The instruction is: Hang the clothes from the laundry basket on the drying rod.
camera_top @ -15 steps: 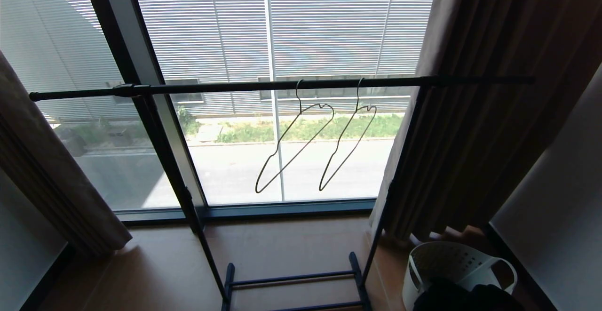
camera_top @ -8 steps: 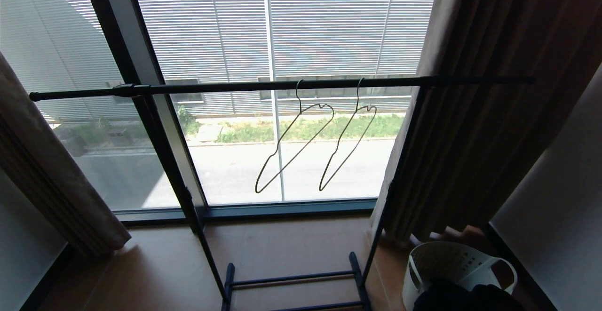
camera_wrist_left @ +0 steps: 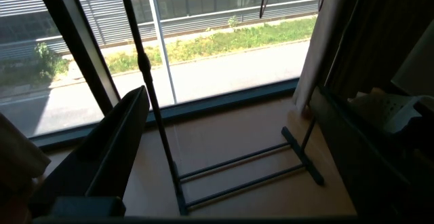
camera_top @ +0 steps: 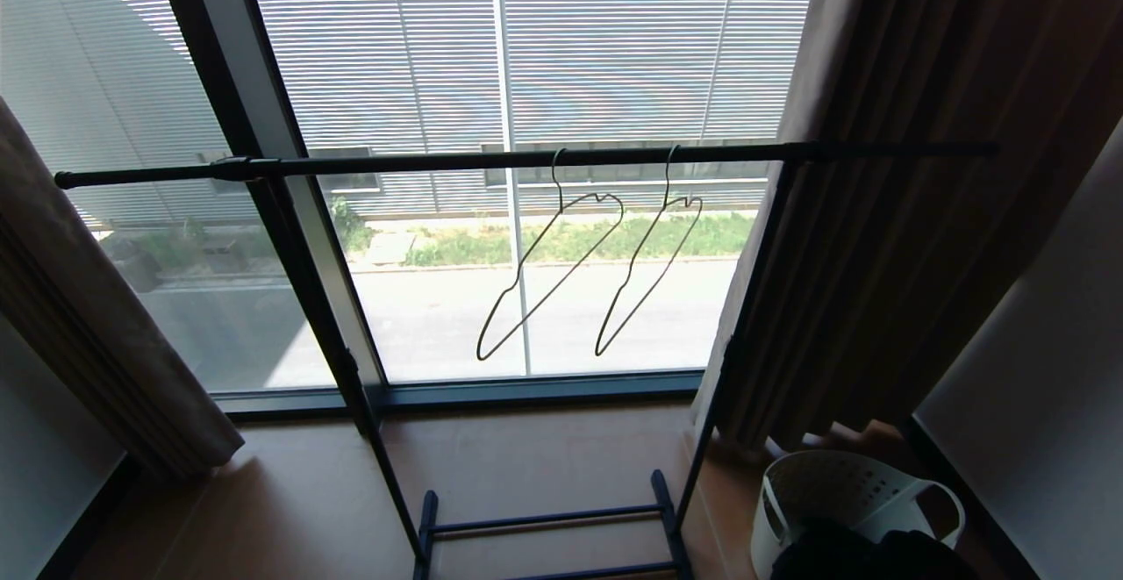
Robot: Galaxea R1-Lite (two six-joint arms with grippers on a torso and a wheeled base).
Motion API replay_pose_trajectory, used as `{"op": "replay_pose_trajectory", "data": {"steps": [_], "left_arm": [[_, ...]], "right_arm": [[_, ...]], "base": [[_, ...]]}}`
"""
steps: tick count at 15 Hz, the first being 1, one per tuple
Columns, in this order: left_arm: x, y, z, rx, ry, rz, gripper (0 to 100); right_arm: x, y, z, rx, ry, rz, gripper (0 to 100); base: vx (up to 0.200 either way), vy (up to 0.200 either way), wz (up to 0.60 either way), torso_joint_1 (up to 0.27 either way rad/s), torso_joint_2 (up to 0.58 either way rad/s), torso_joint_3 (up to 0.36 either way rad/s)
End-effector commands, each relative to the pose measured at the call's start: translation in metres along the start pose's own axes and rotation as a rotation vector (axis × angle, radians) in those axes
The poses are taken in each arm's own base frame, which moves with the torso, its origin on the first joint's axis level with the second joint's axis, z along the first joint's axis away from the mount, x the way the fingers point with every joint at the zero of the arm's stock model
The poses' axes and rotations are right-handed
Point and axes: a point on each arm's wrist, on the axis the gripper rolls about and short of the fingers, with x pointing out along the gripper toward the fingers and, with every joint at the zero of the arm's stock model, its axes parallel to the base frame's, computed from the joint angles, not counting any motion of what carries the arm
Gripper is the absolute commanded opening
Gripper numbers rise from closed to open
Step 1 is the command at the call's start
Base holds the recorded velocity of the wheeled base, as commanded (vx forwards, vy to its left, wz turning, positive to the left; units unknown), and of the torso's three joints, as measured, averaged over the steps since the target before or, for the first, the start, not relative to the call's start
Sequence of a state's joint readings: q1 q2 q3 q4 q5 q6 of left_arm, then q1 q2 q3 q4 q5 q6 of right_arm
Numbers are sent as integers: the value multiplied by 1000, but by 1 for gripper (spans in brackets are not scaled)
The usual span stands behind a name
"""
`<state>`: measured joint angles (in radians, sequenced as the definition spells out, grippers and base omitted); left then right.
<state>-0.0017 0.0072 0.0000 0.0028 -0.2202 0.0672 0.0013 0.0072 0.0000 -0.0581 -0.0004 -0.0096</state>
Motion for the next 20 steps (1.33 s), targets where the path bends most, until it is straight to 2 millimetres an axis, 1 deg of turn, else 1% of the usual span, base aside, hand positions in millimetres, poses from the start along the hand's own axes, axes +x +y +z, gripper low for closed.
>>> {"op": "replay_pose_trajectory", "data": {"steps": [1,6,20], "left_arm": [[0,0,0,0,2,-1,100],[0,0,0,-6,2,2,100],[0,0,0,-17,3,10,100]], "right_arm": [[0,0,0,-3,0,1,100],[0,0,0,0,0,1,100],[0,0,0,0,0,1,100]], "base": [[0,0,0,0,0,0],[0,0,0,-11,13,10],[0,0,0,-148,353,201]]}}
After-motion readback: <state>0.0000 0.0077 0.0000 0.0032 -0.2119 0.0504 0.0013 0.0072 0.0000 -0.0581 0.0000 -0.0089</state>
